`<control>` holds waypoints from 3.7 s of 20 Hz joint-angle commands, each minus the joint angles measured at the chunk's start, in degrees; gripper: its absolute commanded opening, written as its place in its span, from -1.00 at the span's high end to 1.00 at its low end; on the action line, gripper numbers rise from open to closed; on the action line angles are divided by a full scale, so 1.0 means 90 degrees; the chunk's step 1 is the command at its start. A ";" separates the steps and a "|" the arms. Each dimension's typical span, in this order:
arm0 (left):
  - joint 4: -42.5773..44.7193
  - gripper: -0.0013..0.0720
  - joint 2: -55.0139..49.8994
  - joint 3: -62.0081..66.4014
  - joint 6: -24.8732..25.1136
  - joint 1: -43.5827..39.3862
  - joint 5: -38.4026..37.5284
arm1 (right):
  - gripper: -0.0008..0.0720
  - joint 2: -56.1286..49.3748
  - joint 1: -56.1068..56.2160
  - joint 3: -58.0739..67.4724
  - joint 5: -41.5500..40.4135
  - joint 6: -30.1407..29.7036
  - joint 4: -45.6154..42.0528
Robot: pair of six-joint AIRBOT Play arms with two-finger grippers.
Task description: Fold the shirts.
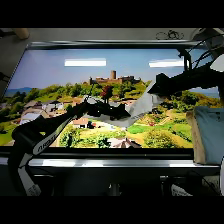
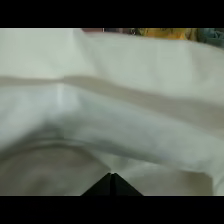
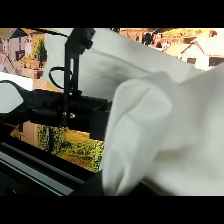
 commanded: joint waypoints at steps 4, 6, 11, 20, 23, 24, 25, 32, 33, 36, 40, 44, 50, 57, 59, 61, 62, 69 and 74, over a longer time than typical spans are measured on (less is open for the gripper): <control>0.1462 0.90 0.1311 -0.0002 0.0027 0.1326 0.0617 | 0.91 -0.0505 0.0821 0.0005 -0.0976 0.0202 0.0056; 0.2344 0.90 0.2198 -0.0002 -0.0185 0.2152 0.0576 | 0.91 -0.1066 0.1464 0.0005 -0.1729 0.0226 0.0369; 0.3009 0.89 0.4320 -0.0002 -0.0355 0.3781 0.0226 | 0.91 -0.2936 0.2749 0.0005 -0.3526 -0.0041 0.2494; 0.4449 0.89 0.5598 -0.0063 -0.0357 0.4099 -0.0418 | -0.87 -0.2990 0.1525 0.0005 -0.1984 -0.0539 0.2234; 0.4675 0.89 0.5576 -0.0350 -0.0357 0.4099 -0.0418 | -0.76 -0.2616 0.0619 -0.0061 -0.0503 0.0794 -0.1379; 0.4675 0.89 0.5571 -0.0457 -0.0357 0.4099 -0.0418 | -0.71 -0.2616 0.0561 -0.0240 -0.0206 0.0935 -0.1875; 0.4675 0.89 0.5571 -0.0559 -0.0359 0.4092 -0.0418 | -0.71 -0.2618 0.0588 -0.0566 -0.0228 0.0857 -0.1872; 0.4665 0.89 0.5595 -0.0685 -0.0478 0.4073 -0.0556 | -0.67 -0.3152 0.1411 -0.1321 -0.2256 0.0444 0.0177; 0.4665 0.89 0.5595 -0.0685 -0.0478 0.4073 -0.0590 | -0.20 -0.3228 0.1413 -0.1321 -0.2336 0.0299 0.0646; 0.4668 0.89 0.5595 -0.0687 -0.0476 0.4073 -0.0585 | 0.91 -0.3133 0.1197 -0.0988 -0.2261 -0.0491 0.1457; 0.4673 0.89 0.5586 -0.0687 -0.0471 0.4075 -0.0578 | 0.91 -0.2307 -0.0219 0.0318 -0.1307 -0.0478 0.1256; 0.4673 0.89 0.5571 -0.0690 -0.0469 0.4073 -0.0447 | 0.91 -0.1358 -0.2152 0.1044 -0.0522 0.0175 0.0104; 0.4673 0.89 0.5571 -0.0690 -0.0466 0.4073 -0.0396 | 0.91 -0.0709 -0.4728 0.1224 0.0372 0.0175 -0.0345; 0.4673 0.89 0.5574 -0.0690 -0.0449 0.4073 -0.0398 | 0.91 -0.0590 -0.6319 0.1222 0.1392 0.0474 -0.0843; 0.4673 0.89 0.5574 -0.0690 -0.0449 0.4073 -0.0401 | 0.91 -0.0590 -0.6424 0.1222 0.1712 0.0583 -0.1919; 0.4673 0.89 0.5574 -0.0690 -0.0449 0.4073 -0.0406 | 0.91 -0.0571 -0.6424 0.1117 0.1940 0.0719 -0.3072; 0.4673 0.89 0.5574 -0.0690 -0.0447 0.4073 -0.0408 | 0.91 -0.0532 -0.6424 0.0947 0.1979 0.0729 -0.3424; 0.4670 0.89 0.5574 -0.0690 -0.0452 0.4073 -0.0415 | 0.91 -0.0034 -0.6424 -0.2001 0.1443 0.0784 -0.4796; 0.4617 0.89 0.5576 -0.0678 -0.0454 0.4073 -0.0401 | -0.96 -0.0022 -0.6416 -0.1870 0.0073 0.0459 -0.4762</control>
